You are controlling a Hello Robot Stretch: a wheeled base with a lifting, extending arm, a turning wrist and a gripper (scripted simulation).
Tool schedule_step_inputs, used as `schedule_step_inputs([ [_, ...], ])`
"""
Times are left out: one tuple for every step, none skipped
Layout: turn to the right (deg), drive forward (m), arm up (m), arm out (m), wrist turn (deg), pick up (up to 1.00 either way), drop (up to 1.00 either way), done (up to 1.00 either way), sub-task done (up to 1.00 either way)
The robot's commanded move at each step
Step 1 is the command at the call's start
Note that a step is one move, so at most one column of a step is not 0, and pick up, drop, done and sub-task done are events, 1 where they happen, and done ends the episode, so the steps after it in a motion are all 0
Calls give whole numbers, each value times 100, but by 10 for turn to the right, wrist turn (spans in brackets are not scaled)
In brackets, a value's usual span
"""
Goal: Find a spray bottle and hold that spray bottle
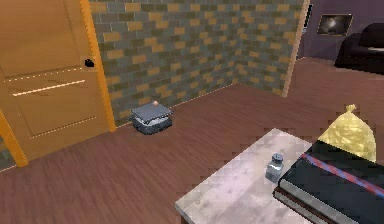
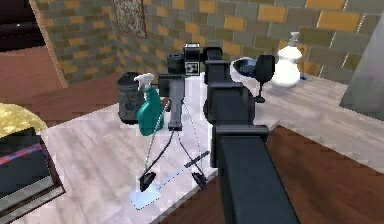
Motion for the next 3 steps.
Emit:
schedule_step_inputs([
  [0, 0, 0, 0, 450, 0, 0, 0, 0],
  [0, 0, 0, 0, 450, 0, 0, 0, 0],
  [0, 0, 0, 0, 390, 0, 0, 0, 0],
])
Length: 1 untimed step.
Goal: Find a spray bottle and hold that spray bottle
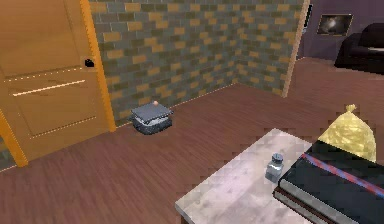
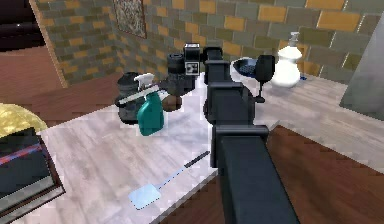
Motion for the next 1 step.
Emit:
schedule_step_inputs([
  [0, 0, 0, 0, 0, 100, 0, 0, 0],
])
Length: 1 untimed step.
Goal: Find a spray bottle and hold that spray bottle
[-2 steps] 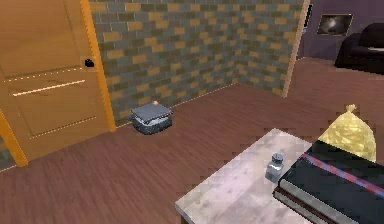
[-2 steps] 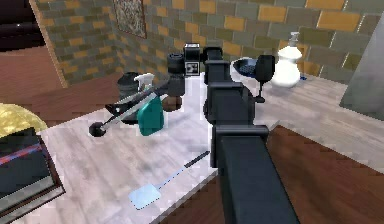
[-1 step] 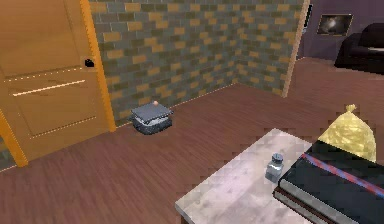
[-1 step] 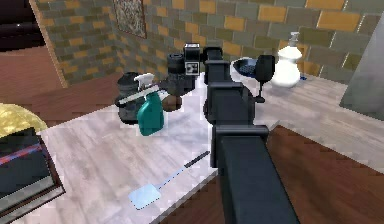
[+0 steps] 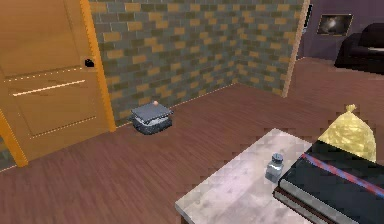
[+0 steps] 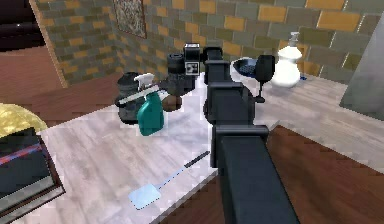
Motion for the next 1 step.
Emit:
schedule_step_inputs([
  [0, 0, 0, 0, 0, 0, 0, 100, 0],
])
